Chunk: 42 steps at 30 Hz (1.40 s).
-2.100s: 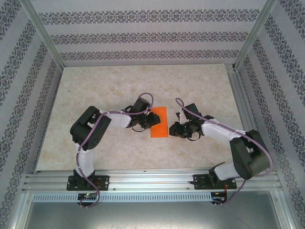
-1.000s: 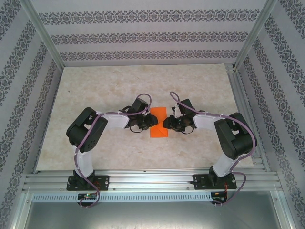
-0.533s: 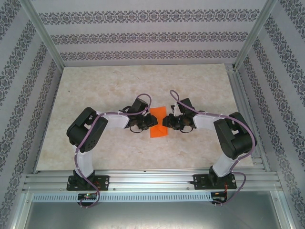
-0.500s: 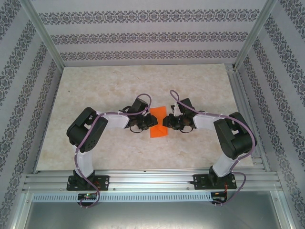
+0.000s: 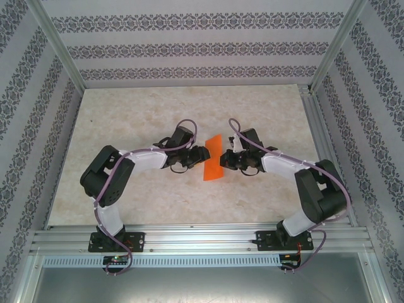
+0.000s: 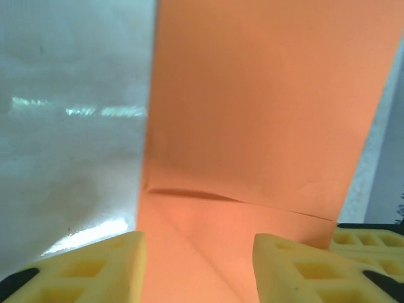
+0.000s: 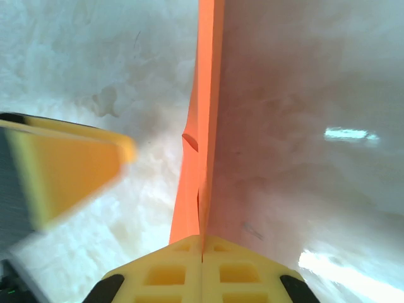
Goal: Fold a paper plane with a square sheet of paper (pick it up from the middle)
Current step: Turn over the paper at the center of the table.
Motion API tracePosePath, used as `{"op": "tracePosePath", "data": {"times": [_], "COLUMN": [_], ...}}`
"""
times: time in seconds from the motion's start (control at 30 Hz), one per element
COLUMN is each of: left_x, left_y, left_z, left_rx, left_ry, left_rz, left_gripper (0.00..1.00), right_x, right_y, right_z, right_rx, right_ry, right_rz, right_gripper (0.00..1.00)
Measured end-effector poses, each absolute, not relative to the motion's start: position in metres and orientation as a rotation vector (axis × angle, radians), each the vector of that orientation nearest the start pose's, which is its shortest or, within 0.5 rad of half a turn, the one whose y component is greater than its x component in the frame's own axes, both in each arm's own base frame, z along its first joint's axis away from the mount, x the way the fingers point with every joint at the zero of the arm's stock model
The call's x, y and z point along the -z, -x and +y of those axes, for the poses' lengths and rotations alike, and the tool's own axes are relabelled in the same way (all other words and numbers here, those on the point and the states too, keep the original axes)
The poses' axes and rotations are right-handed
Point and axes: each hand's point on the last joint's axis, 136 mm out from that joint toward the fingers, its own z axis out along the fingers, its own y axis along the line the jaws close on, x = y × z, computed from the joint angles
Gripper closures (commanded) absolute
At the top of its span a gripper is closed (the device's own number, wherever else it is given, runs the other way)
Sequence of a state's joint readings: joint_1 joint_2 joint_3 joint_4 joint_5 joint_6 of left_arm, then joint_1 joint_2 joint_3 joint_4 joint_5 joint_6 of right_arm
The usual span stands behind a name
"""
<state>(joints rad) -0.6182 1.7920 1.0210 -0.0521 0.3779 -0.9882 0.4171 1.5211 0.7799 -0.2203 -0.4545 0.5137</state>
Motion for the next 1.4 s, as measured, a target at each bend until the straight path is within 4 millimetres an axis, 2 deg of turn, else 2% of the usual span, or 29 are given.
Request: {"op": "tracePosePath", "data": {"times": [0.13,0.2,0.27,0.33,0.4,0.5,0.57,0.63,0.83,0.93,1.13,1.2,1.27,1.33,1.4], "left_x": [-0.132,-0.153,-0.159,-0.153,-0.141,-0.125,-0.122,-0.126,-0.139,-0.139,-0.139,-0.137,-0.13,-0.121,-0.116], "left_y": [-0.349,-0.356,-0.359,-0.36,-0.358,-0.352,-0.348,-0.347,-0.346,-0.345,-0.343,-0.343,-0.343,-0.342,-0.339], "left_z": [-0.288,-0.267,-0.244,-0.218,-0.197,-0.169,-0.156,-0.147,-0.126,-0.124,-0.13,-0.137,-0.148,-0.165,-0.193], "left_rx": [1.104,1.093,1.07,1.028,0.985,0.932,0.914,0.909,0.906,0.902,0.946,0.987,1.023,1.04,1.058], "left_ry": [0.341,0.387,0.447,0.527,0.601,0.707,0.752,0.775,0.814,0.822,0.802,0.773,0.724,0.664,0.559], "left_rz": [2.496,2.424,2.384,2.368,2.374,2.387,2.381,2.362,2.297,2.295,2.316,2.333,2.373,2.434,2.503], "left_gripper": [0.42,0.41,0.4,0.39,0.39,0.39,0.38,0.38,0.36,0.36,0.38,0.42,0.5,0.53,0.53], "right_x": [-0.105,-0.123,-0.137,-0.14,-0.131,-0.1,-0.078,-0.065,-0.05,-0.049,-0.046,-0.051,-0.064,-0.08,-0.094], "right_y": [-0.305,-0.309,-0.311,-0.309,-0.307,-0.298,-0.287,-0.278,-0.258,-0.252,-0.245,-0.242,-0.24,-0.245,-0.256], "right_z": [0.189,0.182,0.179,0.18,0.184,0.192,0.204,0.22,0.279,0.294,0.311,0.309,0.297,0.274,0.245], "right_rx": [-0.611,-0.436,-0.266,-0.092,0.056,0.256,0.364,0.427,0.424,0.372,0.191,0.109,-0.012,-0.155,-0.28], "right_ry": [0.159,0.236,0.326,0.428,0.527,0.682,0.801,0.903,1.062,1.063,1.017,0.96,0.85,0.674,0.461], "right_rz": [2.604,2.568,2.541,2.539,2.56,2.614,2.642,2.642,2.594,2.6,2.657,2.665,2.674,2.674,2.652], "right_gripper": [0.99,0.99,0.98,0.96,0.95,0.94,0.92,0.92,0.79,0.69,0.67,0.65,0.65,0.63,0.62]}}
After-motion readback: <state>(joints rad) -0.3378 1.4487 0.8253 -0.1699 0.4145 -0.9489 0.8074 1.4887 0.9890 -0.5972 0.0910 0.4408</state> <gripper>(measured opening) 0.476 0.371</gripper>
